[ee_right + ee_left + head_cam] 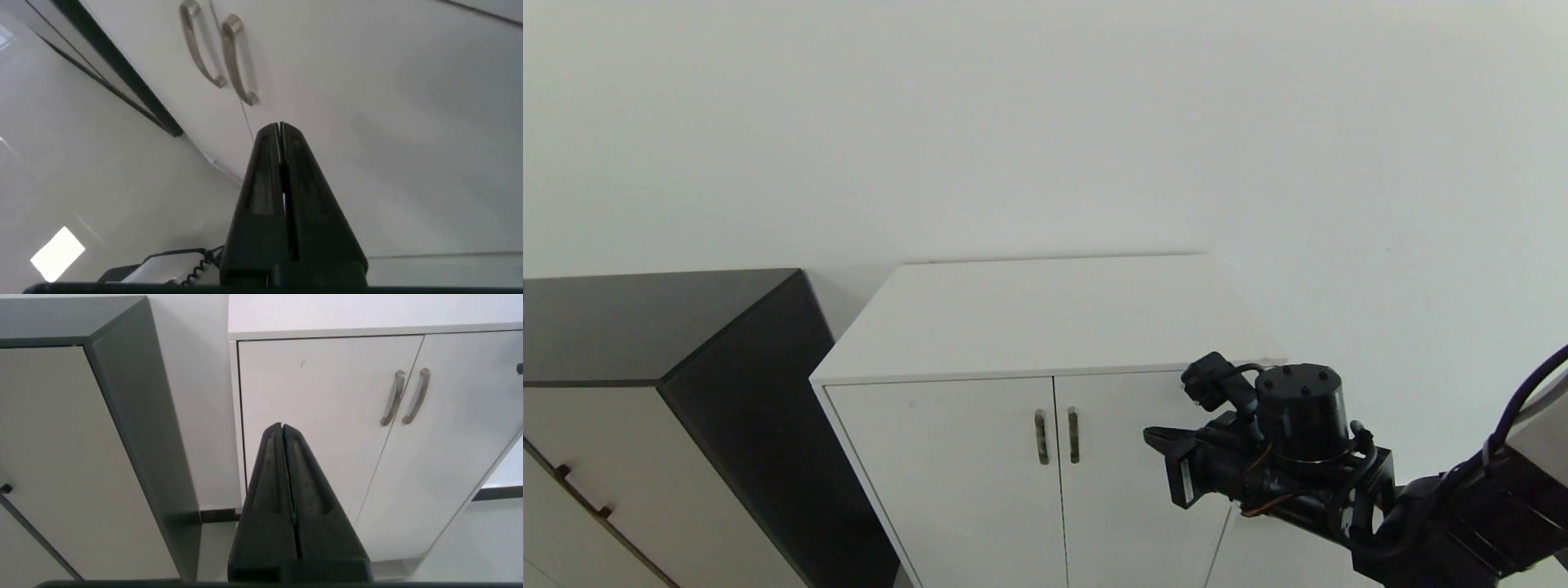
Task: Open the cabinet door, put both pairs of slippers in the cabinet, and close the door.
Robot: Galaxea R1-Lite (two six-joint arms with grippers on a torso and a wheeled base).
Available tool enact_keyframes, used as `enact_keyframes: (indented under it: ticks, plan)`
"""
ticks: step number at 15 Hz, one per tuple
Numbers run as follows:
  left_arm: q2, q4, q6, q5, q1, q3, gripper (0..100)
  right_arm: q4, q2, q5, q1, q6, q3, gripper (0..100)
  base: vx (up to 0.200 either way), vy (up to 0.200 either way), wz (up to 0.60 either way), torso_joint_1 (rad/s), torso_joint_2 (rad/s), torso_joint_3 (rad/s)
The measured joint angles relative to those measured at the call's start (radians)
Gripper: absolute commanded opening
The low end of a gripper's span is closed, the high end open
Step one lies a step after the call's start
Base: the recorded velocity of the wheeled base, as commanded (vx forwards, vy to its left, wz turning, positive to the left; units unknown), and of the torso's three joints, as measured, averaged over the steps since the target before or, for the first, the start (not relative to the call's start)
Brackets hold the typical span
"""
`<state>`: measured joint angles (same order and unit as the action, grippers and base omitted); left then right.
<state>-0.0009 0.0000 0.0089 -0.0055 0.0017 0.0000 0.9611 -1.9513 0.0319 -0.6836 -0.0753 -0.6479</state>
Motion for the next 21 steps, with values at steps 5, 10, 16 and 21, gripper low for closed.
enact_keyframes:
  ticks: [5, 10, 16, 21]
  plan:
    - [0.000, 0.000, 0.000, 0.000, 0.000, 0.000, 0, -0.001, -0.052, -0.001, 0.022, 0.000, -0.065, 0, 0.000, 0.000, 0.00, 0.000, 0.00, 0.000]
    - [0.000, 0.000, 0.000, 0.000, 0.000, 0.000, 0, -0.001, -0.099, 0.000, 0.056, 0.001, -0.116, 0, 0.000, 0.000, 0.00, 0.000, 0.00, 0.000]
    - [0.000, 0.000, 0.000, 0.000, 0.000, 0.000, 0, -0.001, -0.117, -0.003, 0.064, 0.001, -0.130, 0, 0.000, 0.000, 0.00, 0.000, 0.00, 0.000]
    - [0.000, 0.000, -0.001, 0.001, -0.001, 0.000, 0, -0.004, -0.108, -0.007, 0.063, 0.001, -0.139, 0, 0.000, 0.000, 0.00, 0.000, 0.00, 0.000]
